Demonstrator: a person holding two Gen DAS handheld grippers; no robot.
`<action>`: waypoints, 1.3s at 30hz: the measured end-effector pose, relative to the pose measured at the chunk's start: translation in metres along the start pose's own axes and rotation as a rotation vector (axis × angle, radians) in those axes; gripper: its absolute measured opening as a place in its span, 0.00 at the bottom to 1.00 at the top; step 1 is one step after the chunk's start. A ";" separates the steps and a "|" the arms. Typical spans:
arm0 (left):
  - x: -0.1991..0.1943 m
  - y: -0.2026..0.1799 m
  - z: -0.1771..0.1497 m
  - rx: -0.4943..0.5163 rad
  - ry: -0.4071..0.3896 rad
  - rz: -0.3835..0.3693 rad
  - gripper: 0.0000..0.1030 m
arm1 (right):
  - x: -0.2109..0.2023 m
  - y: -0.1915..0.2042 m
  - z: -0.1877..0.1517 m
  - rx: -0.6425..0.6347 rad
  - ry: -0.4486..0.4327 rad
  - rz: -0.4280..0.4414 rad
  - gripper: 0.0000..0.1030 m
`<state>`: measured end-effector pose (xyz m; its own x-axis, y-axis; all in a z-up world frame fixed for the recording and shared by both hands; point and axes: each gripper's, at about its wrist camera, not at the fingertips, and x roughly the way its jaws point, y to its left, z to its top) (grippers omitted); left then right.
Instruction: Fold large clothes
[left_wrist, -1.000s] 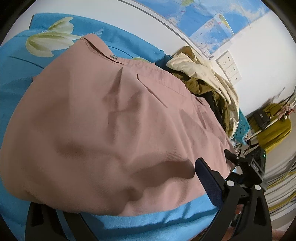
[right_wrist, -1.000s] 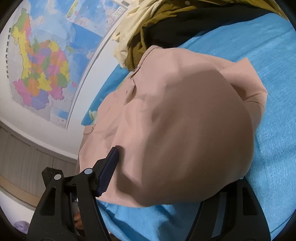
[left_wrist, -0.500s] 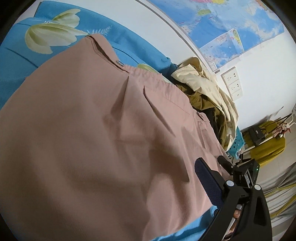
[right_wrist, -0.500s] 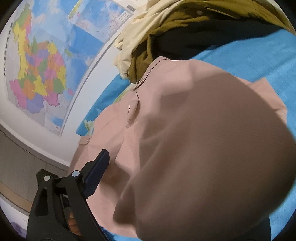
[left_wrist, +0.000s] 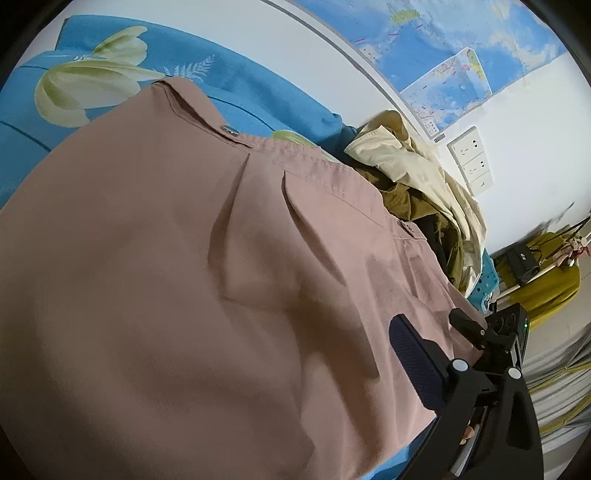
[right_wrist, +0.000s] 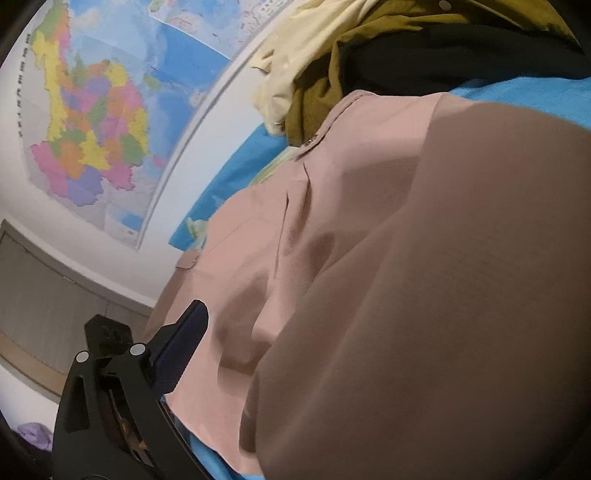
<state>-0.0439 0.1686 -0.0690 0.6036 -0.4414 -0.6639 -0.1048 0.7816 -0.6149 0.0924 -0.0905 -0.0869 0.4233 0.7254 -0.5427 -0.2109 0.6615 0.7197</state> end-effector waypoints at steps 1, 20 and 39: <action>0.000 0.000 0.001 0.005 0.003 0.000 0.93 | 0.001 0.000 0.000 -0.003 0.002 -0.006 0.86; 0.004 0.016 0.017 -0.060 0.073 -0.043 0.58 | 0.009 -0.029 0.007 0.110 0.097 0.114 0.40; -0.017 -0.003 0.040 0.009 0.053 -0.032 0.16 | -0.012 0.025 0.022 -0.089 0.072 0.173 0.16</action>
<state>-0.0219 0.1913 -0.0386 0.5638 -0.4891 -0.6655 -0.0784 0.7705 -0.6326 0.1013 -0.0868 -0.0526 0.3106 0.8395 -0.4459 -0.3538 0.5375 0.7655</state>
